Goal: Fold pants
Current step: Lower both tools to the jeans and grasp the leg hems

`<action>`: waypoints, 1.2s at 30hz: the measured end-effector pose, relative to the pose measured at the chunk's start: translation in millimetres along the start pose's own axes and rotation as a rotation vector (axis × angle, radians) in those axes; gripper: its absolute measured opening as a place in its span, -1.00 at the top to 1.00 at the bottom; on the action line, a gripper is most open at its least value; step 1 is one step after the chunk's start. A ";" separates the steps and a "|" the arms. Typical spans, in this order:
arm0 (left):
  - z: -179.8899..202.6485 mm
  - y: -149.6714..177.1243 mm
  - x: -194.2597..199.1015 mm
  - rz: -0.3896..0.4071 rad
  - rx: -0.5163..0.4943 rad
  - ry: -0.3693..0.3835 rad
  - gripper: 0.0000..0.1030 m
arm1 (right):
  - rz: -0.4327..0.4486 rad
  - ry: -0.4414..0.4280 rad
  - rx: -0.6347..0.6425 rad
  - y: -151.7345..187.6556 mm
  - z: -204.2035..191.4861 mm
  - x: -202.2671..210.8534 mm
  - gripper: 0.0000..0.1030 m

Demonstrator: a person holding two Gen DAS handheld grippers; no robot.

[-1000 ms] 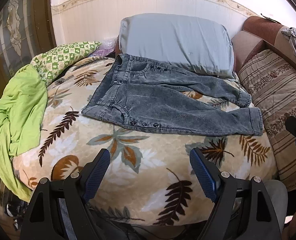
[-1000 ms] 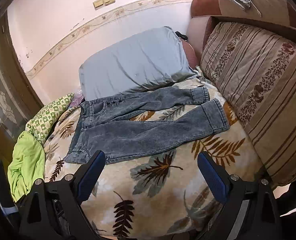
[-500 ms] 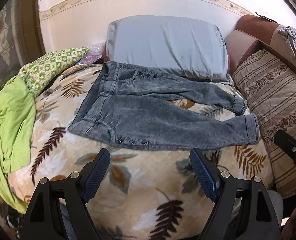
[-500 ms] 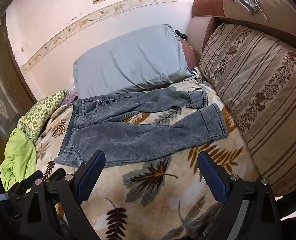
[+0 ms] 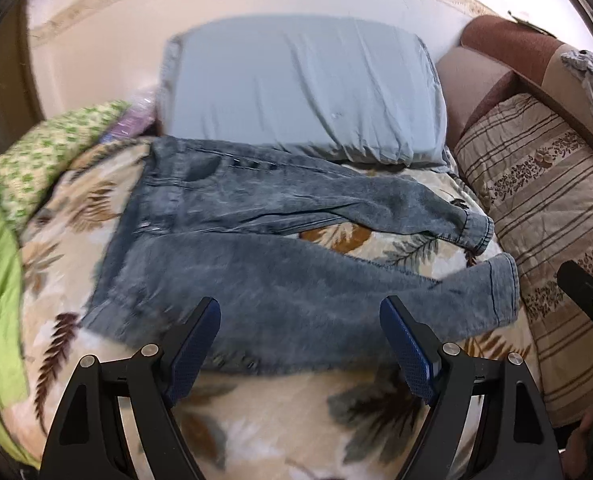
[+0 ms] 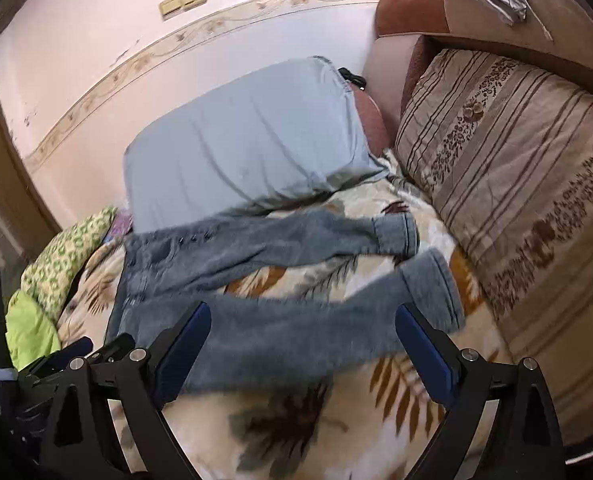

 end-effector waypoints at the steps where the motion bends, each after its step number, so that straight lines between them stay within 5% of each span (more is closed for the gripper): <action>1: -1.0 -10.1 -12.2 -0.015 0.008 0.019 -0.60 | -0.013 0.005 -0.010 -6.3 5.9 -8.8 -0.84; 10: 10.2 -100.3 -125.6 -0.106 0.016 0.106 -0.58 | -0.134 0.007 -0.099 -57.4 64.3 -89.7 -0.84; 19: 80.4 -160.7 -232.4 -0.178 -0.006 0.172 -0.57 | -0.271 0.035 -0.172 -95.9 130.1 -185.6 -0.73; 24: 112.5 -178.0 -286.4 -0.241 0.015 0.192 -0.55 | -0.427 0.102 -0.240 -109.3 174.1 -252.2 -0.39; 28: 120.8 -183.9 -309.1 -0.266 0.031 0.203 -0.55 | -0.517 0.132 -0.286 -103.1 199.1 -290.6 -0.33; 33: 132.9 -186.9 -314.3 -0.279 0.017 0.209 -0.55 | -0.570 0.113 -0.332 -78.4 212.4 -312.3 0.22; 36: 146.7 -191.6 -318.2 -0.293 0.013 0.230 -0.55 | -0.518 0.136 -0.274 -76.2 203.6 -300.4 0.62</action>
Point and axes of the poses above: each gripper's, at about its wrist camera, not at the fingertips, and x roughly against the way its jaws point, z to its right, y to its underside, the point moved 3 cm from there along -x, roughly the way its jaws point, and after that the axes turned 5 degrees about -y, right-handed, at the moved point
